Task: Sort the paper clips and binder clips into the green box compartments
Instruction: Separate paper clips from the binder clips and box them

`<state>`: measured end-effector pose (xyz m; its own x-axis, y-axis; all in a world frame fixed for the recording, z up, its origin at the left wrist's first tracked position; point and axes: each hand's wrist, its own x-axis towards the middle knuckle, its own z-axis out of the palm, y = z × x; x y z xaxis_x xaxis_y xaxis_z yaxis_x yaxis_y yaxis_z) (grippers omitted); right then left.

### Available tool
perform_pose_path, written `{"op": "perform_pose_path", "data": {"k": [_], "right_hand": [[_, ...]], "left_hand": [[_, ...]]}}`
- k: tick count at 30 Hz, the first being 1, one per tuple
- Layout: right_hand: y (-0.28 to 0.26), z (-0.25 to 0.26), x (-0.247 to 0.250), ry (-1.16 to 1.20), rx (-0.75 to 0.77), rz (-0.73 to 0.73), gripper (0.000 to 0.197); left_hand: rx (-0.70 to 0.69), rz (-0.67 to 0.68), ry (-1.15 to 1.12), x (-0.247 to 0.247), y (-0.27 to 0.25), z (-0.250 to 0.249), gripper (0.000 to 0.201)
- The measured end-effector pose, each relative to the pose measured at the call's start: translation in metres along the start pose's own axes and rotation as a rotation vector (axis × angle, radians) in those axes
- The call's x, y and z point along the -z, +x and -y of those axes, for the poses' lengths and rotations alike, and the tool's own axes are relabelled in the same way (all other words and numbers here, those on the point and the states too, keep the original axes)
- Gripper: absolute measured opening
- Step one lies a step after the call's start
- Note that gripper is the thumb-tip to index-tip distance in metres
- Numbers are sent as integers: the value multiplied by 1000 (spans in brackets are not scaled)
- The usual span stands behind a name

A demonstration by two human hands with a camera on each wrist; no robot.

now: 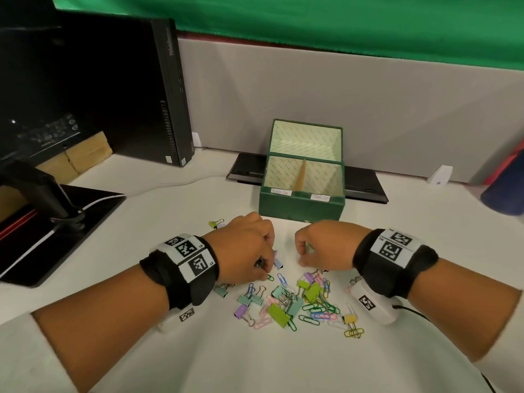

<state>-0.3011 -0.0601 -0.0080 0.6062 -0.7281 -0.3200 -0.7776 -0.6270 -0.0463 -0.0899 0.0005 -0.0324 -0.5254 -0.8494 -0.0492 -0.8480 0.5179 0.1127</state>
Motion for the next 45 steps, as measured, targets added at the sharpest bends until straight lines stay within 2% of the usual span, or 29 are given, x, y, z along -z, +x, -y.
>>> {"op": "perform_pose_path", "data": {"k": [8,12,17,21,25,29,32,39,42,45], "right_hand": [[5,0,-2,52,6,7,15],[0,-7,-1,42,-16,18,9],[2,-8,-5,36,-15,50,4],[3,-8,-8,14,-37,84,17],[0,-13,-5,55,-36,88,16],[-4,-18,-2,86,7,8,1],[-4,-15,-4,17,20,19,11],[1,-7,-7,31,-1,87,4],[0,-8,-5,50,-9,101,4],[-10,-11,2,83,15,-6,5]], "left_hand": [[-93,-21,102,-1,2,0,21],[-42,-51,53,4,1,-4,11],[62,-31,-65,7,-3,-8,10],[89,107,-161,6,-3,-7,29],[15,174,-73,7,-2,-11,41],[-59,160,1,7,3,-18,37],[-58,168,-5,6,8,-19,31],[-92,128,75,6,10,-23,17],[-62,121,133,4,9,-23,14],[54,92,101,9,6,-23,15]]}}
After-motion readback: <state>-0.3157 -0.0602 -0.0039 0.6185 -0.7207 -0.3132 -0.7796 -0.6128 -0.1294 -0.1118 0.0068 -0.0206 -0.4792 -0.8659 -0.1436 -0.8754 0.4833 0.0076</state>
